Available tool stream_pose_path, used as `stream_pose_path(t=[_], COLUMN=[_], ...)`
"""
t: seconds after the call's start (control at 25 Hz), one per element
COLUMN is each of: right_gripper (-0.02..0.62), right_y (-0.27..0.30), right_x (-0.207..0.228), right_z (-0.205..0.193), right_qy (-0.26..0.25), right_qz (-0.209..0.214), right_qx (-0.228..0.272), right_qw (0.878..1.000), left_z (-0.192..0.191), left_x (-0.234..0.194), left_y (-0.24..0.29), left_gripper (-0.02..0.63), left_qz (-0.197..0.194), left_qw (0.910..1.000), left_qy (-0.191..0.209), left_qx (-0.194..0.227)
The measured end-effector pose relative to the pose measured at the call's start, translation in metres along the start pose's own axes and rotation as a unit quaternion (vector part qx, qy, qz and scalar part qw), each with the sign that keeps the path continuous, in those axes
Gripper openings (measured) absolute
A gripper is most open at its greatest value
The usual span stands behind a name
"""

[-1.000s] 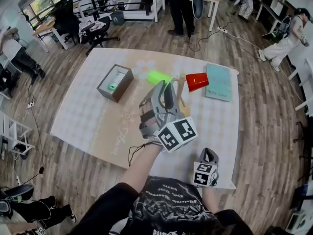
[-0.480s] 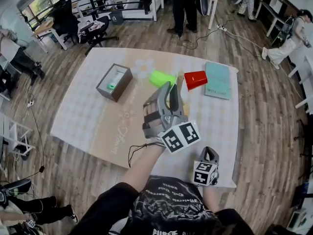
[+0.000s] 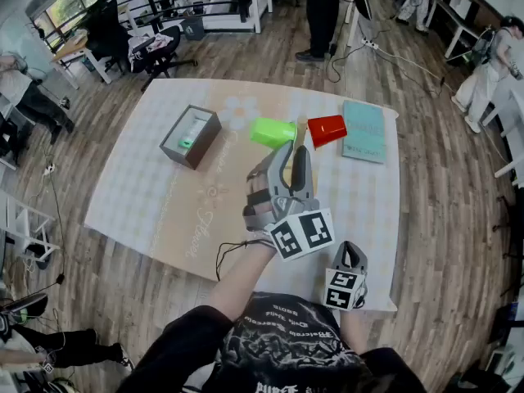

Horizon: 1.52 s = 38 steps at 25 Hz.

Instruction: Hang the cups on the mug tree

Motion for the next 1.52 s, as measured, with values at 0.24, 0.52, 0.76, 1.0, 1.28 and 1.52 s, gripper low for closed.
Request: stream_pose_path(t=[0.24,0.52,0.76,1.0,1.28,1.52], right_gripper=[0.009,0.009,0.011,0.037,0.101,0.133], right_y=[-0.002,-0.007,-0.01,-0.018,-0.021,-0.009], right_x=[-0.004,-0.018,-0.045,-0.088,-0.144,-0.166], right_z=[0.005,0.023,0.046,0.066,0.067,0.066], right_qy=[0.013,0.038,0.073,0.056,0.05,0.022], right_qz=[0.015,0.064,0.141,0.239,0.346,0.367], right_qx=[0.005,0.009,0.011,0.013,-0.053,-0.093], right_qw=[1.0,0.997,0.987,0.969,0.935,0.925], left_z=[-0.001,-0.024,-0.081,-0.155,-0.204,-0.233], left_x=[0.012,0.016,0.001,-0.016,-0.023,-0.019], left_y=[-0.009,-0.051,-0.086,-0.12,-0.151,-0.169], left_gripper=[0.169,0.167,0.164,0.095,0.036,0.028], left_qz=[-0.046,-0.109,-0.105,-0.041,-0.014,-0.007], left_qw=[0.9969,0.983,0.975,0.9739,0.9515,0.9293], left_qy=[-0.059,-0.142,-0.195,-0.202,-0.266,-0.32], left_qx=[0.023,0.044,-0.002,-0.096,-0.154,-0.185])
Point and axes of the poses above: the fingertips, and each gripper's own axes: y forward along the fingers, x to its right, z out of its top, the point moved 3 cm from there along -y, backward along the fingers, and after that the axes turned 13 degrees about -z, right-handed, at the moved point
